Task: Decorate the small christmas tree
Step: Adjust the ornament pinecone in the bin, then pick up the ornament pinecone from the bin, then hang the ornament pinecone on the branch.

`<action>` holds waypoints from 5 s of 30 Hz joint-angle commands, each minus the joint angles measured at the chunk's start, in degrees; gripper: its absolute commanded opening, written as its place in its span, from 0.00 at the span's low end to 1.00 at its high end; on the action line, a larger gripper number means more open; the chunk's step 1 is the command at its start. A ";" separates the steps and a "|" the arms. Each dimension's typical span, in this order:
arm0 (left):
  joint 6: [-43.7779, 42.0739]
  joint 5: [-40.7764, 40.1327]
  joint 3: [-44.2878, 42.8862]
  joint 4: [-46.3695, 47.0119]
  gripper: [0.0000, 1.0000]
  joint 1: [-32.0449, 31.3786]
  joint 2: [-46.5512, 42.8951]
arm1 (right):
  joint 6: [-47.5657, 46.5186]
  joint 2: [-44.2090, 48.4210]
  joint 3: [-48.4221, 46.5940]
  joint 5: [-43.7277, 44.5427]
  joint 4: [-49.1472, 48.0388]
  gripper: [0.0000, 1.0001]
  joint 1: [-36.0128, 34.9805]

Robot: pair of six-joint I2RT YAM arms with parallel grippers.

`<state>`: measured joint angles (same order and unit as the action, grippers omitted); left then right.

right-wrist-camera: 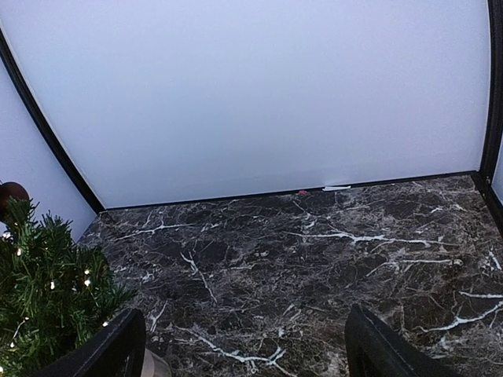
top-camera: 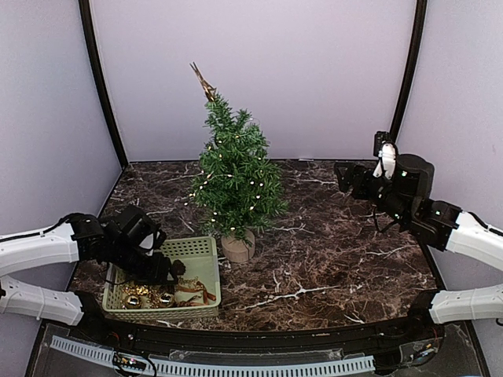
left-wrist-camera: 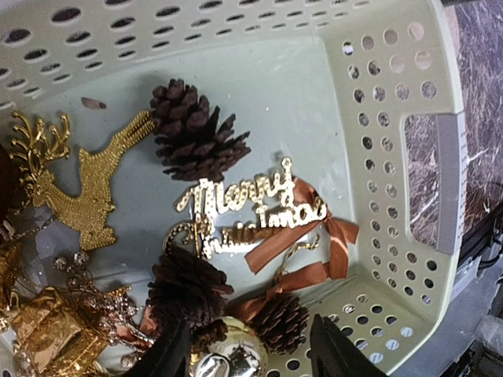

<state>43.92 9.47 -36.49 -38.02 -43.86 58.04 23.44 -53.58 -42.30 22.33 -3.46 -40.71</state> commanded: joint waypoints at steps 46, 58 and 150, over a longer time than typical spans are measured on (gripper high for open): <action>-10.23 -11.30 0.40 4.85 0.43 0.18 11.02 | 1.17 1.13 -0.09 0.23 -1.37 0.88 0.52; -10.89 -12.85 -10.39 -5.27 0.44 0.22 1.61 | 0.79 1.70 -1.24 -3.60 -0.85 0.88 0.54; -9.52 -1.26 -14.49 18.01 0.41 -16.75 0.69 | 12.10 -18.17 -1.82 -7.38 -21.83 0.59 -31.51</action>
<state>33.50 9.58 -48.31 -20.21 -59.79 57.45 35.83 -71.59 -42.74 14.61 -23.94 -71.64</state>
